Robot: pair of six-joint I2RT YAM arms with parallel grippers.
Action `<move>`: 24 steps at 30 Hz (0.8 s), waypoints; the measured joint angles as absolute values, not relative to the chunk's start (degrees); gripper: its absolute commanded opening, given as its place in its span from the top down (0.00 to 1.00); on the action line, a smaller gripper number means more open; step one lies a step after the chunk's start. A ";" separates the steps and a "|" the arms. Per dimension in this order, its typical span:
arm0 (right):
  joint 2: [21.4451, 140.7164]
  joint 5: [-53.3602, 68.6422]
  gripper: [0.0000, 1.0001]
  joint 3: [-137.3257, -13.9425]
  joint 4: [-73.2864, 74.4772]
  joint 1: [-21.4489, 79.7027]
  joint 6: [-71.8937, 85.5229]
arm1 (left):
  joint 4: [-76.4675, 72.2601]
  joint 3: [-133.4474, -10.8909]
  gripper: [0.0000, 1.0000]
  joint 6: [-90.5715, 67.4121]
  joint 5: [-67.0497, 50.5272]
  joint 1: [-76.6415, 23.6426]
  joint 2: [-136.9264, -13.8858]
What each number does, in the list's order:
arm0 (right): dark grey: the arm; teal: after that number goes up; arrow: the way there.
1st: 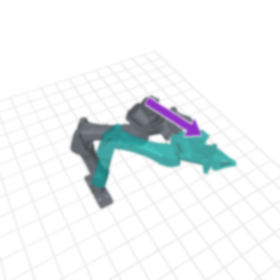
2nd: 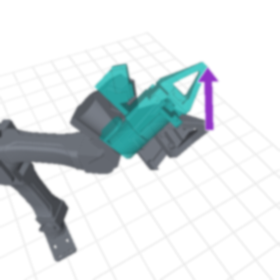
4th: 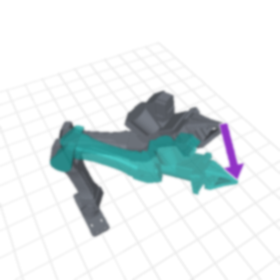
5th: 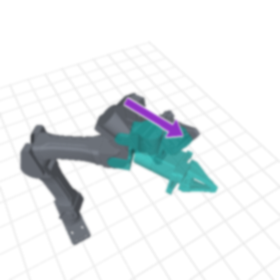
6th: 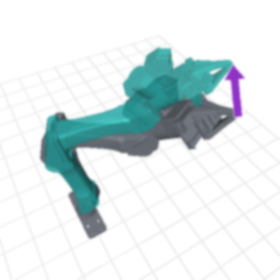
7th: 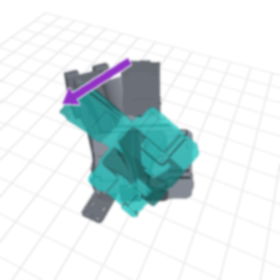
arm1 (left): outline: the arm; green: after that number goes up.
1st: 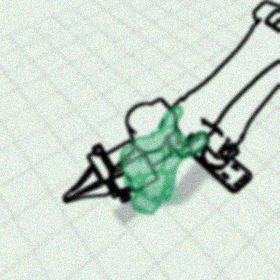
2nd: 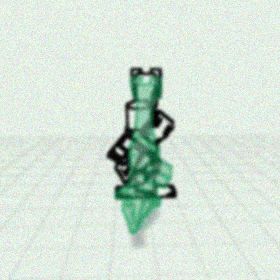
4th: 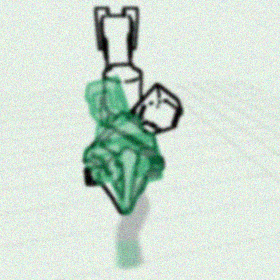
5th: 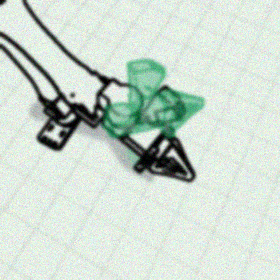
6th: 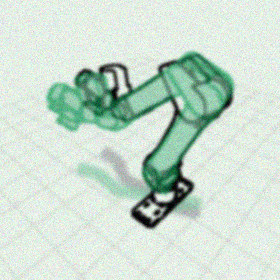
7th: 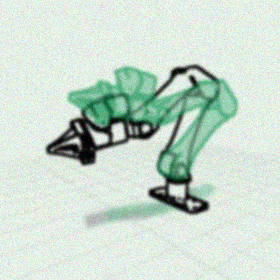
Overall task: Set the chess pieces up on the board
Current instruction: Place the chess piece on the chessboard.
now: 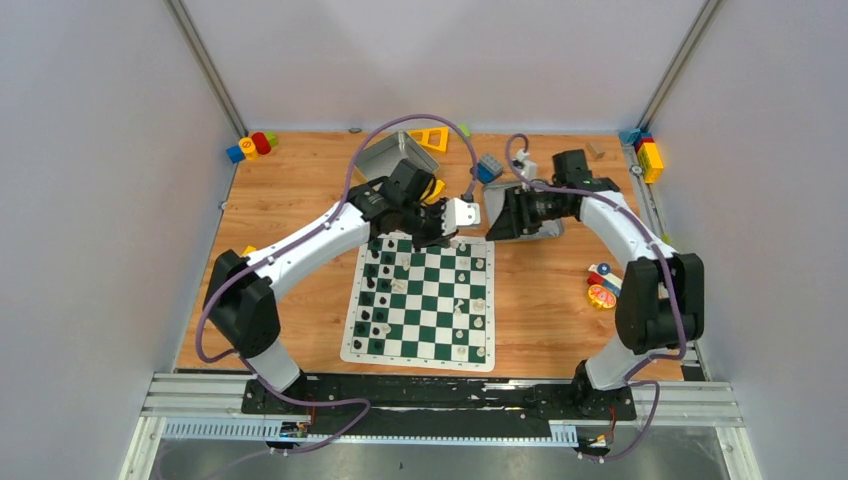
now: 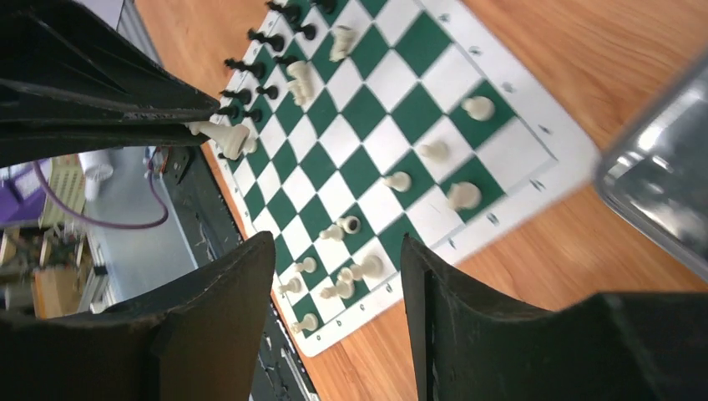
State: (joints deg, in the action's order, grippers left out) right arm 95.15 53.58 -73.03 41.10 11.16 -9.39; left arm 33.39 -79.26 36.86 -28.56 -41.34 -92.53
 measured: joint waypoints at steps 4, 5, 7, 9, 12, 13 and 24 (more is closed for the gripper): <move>89.43 53.52 0.42 -69.01 41.23 2.59 -9.69 | 40.32 -86.04 0.98 37.56 -26.52 -44.42 -98.61; 88.09 53.45 0.42 -68.34 41.23 0.67 -9.72 | 42.26 -88.05 0.97 37.67 -25.93 -45.34 -100.64; 85.62 53.10 0.42 -67.20 41.12 -1.93 -9.76 | 45.30 -91.37 0.96 37.60 -24.91 -46.87 -104.38; 83.22 52.42 0.42 -65.84 40.86 -3.64 -9.76 | 48.49 -94.87 0.95 37.52 -24.01 -48.31 -108.33; 80.31 50.96 0.43 -63.99 40.53 -5.54 -9.76 | 52.84 -100.12 0.95 37.06 -22.72 -50.33 -114.30; 79.64 50.37 0.43 -63.57 40.42 -6.17 -9.76 | 54.17 -101.84 0.95 36.77 -22.35 -50.87 -115.98; 76.77 46.70 0.43 -62.61 39.55 -12.84 -9.72 | 64.58 -117.97 0.92 34.46 -19.09 -55.37 -129.86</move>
